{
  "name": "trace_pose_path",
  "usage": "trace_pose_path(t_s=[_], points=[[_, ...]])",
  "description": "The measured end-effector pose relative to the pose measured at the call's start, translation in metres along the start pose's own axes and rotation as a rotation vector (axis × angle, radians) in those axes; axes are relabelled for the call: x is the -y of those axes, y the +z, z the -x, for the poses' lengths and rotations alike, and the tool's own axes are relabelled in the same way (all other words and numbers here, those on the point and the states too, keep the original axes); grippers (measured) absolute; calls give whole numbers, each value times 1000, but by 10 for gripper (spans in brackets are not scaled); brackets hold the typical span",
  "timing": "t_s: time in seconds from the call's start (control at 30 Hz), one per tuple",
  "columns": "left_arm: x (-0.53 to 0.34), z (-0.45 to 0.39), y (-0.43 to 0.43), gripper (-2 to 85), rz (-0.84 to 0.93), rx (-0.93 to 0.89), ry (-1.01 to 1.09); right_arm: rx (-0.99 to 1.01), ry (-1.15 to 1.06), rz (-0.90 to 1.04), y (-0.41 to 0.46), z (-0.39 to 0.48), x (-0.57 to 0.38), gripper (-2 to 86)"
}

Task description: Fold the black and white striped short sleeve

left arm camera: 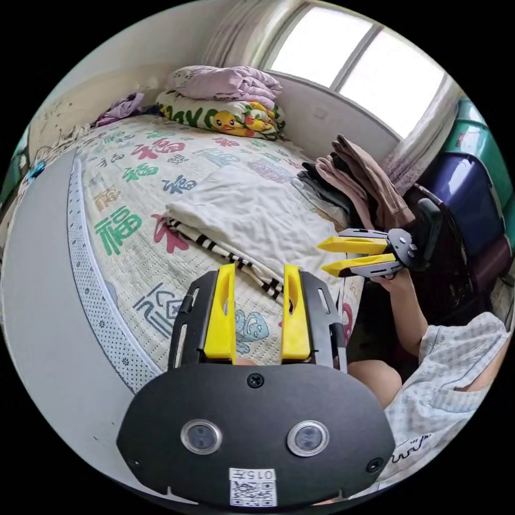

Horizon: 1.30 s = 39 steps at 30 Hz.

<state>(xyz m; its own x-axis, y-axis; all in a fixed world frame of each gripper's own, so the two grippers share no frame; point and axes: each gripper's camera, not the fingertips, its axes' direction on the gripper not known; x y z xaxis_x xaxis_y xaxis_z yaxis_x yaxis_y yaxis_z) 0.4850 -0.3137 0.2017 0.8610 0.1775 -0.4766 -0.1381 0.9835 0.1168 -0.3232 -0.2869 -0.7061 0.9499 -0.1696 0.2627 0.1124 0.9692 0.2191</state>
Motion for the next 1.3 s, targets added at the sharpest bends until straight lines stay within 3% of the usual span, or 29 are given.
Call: trace_pose_path(t_s=[0.13, 0.3, 0.47, 0.57, 0.67, 0.87, 1.1, 1.2, 1.3], points=[[10, 39, 0, 100, -113, 28, -119, -47, 26, -22, 22, -12, 61, 109], [33, 74, 23, 96, -83, 103, -178, -119, -12, 63, 82, -27, 127, 112], [34, 100, 19, 93, -81, 76, -203, -134, -15, 292, 151, -68, 155, 112], [36, 117, 13, 95, -87, 61, -191, -102, -2, 274, 134, -90, 152, 93], [42, 134, 14, 97, -65, 32, -177, 8, 101, 105, 62, -141, 129, 38], [56, 155, 26, 117, -40, -28, -131, 90, 196, -70, -28, -212, 73, 20], [70, 155, 24, 139, -96, -248, 23, 192, 263, -138, -46, -261, 48, 18], [75, 174, 21, 143, -130, -387, -14, 218, 262, -176, -49, -276, 40, 18], [77, 196, 20, 92, -117, -358, -78, 203, 273, -176, -47, -292, 33, 16]])
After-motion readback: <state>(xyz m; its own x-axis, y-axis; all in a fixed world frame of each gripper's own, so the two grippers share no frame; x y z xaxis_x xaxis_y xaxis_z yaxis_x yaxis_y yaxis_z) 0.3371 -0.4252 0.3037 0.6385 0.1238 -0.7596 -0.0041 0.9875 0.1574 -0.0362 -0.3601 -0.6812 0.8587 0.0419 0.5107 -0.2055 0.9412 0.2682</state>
